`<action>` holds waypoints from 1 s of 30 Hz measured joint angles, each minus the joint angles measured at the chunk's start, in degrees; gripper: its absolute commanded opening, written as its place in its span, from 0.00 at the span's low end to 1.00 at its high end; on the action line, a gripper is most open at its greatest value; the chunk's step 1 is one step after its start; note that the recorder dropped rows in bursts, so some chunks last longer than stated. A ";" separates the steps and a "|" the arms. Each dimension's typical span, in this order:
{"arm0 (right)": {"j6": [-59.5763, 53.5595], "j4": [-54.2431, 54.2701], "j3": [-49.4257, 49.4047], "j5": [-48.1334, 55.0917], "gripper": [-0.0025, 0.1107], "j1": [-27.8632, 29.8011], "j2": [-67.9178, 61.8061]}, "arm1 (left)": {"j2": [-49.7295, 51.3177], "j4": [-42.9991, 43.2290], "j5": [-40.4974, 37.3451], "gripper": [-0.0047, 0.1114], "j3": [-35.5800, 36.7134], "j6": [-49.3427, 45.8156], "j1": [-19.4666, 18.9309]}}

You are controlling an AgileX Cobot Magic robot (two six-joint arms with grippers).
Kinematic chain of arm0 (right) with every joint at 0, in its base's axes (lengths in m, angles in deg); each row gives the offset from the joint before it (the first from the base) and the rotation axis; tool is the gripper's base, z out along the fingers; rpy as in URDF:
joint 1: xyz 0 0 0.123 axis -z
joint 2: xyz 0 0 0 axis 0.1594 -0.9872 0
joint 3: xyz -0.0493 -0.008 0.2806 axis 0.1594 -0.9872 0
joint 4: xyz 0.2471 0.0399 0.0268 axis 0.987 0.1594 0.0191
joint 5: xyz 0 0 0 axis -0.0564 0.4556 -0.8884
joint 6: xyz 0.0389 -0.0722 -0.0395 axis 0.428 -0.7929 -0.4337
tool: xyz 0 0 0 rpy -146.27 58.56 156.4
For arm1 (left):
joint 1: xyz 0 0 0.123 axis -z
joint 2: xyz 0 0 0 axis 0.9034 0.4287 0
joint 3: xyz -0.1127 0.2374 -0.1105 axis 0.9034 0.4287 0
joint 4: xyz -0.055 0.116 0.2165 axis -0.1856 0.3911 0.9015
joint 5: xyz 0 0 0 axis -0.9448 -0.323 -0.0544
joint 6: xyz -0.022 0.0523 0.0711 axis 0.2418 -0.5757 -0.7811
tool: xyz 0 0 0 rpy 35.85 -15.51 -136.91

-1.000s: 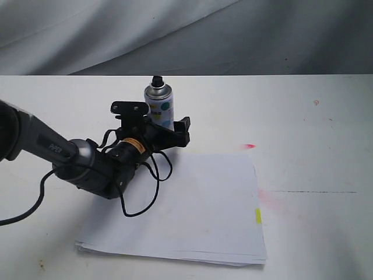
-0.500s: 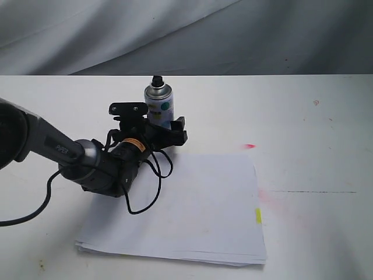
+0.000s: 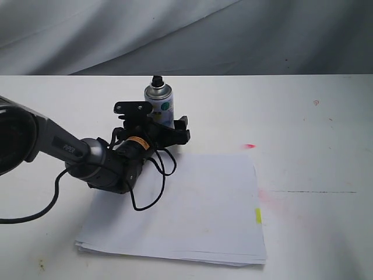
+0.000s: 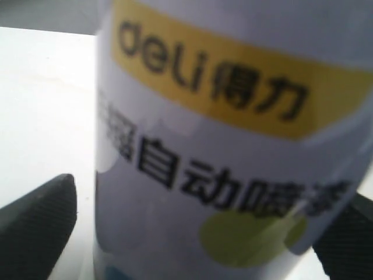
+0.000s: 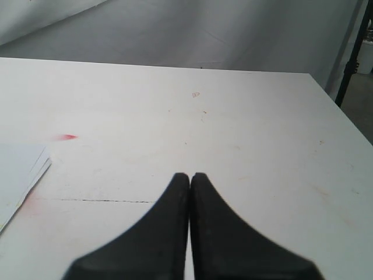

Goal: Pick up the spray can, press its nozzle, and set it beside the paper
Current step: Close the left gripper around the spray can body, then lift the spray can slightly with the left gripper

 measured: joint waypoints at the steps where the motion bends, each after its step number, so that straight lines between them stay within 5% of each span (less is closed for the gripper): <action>1: 0.00 0.00 0.00 0.00 0.02 0.00 0.00 | 0.04 0.00 0.00 0.86 -0.01 0.00 0.00; 19: 0.00 0.00 0.00 0.00 0.02 0.00 0.00 | 1.44 -0.38 -0.02 0.83 -2.56 -0.14 0.00; 30: 0.00 0.00 0.00 0.00 0.02 0.00 0.00 | 1.55 1.71 0.08 0.35 -2.56 -0.47 -1.10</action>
